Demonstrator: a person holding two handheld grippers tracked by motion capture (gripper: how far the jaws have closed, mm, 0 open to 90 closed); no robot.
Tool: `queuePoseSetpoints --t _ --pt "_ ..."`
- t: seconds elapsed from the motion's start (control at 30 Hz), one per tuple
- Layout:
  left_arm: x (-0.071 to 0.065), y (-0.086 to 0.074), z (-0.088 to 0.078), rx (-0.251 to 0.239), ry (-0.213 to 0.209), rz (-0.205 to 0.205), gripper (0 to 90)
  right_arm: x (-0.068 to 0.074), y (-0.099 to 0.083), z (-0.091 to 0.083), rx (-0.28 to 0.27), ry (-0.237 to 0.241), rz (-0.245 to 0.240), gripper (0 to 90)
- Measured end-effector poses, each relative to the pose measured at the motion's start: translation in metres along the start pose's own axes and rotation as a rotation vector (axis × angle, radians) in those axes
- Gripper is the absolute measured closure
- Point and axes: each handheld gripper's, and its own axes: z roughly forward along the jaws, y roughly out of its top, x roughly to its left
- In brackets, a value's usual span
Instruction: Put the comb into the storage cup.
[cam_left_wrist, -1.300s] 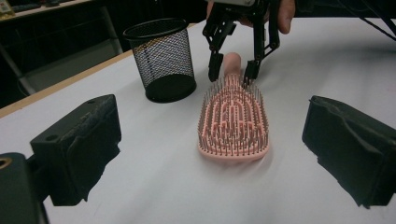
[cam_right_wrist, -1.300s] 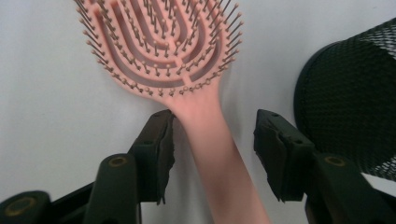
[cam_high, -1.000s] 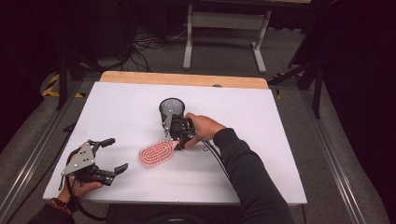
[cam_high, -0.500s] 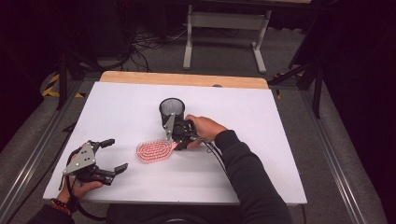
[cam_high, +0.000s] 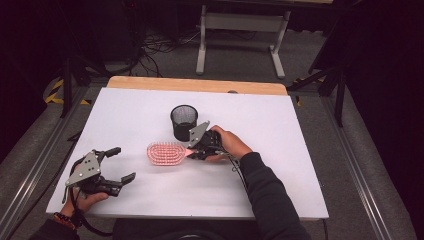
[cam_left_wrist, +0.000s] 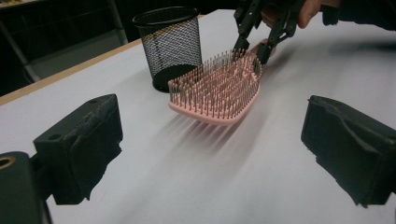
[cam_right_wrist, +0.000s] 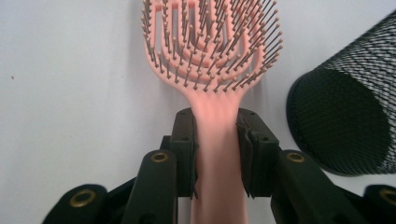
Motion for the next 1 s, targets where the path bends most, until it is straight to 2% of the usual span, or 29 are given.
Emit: queuePoseSetpoints --t 0.07,0.2,0.47,0.7,0.83,1.0 --pt "0.0 0.0 0.0 -0.003 -0.003 -0.01 6.0 0.001 -0.003 -0.003 -0.037 -0.023 0.024 69.6" --pt "0.0 0.0 0.0 -0.002 0.005 -0.005 5.9 0.005 -0.008 -0.01 -0.106 -0.053 0.055 69.6" --pt "0.0 0.0 0.0 0.006 0.015 -0.007 6.1 0.009 -0.016 -0.023 -0.208 -0.132 0.117 69.5" --pt "0.0 0.0 0.001 0.013 0.027 -0.002 6.1 0.015 -0.024 -0.03 -0.332 -0.236 0.189 69.5" --pt "0.0 0.0 0.002 0.014 0.03 -0.004 6.1 0.019 -0.027 -0.034 -0.403 -0.267 0.221 69.5" --pt "-0.001 0.0 0.002 0.019 0.035 0.0 6.2 0.025 -0.026 -0.034 -0.438 -0.284 0.229 69.5"
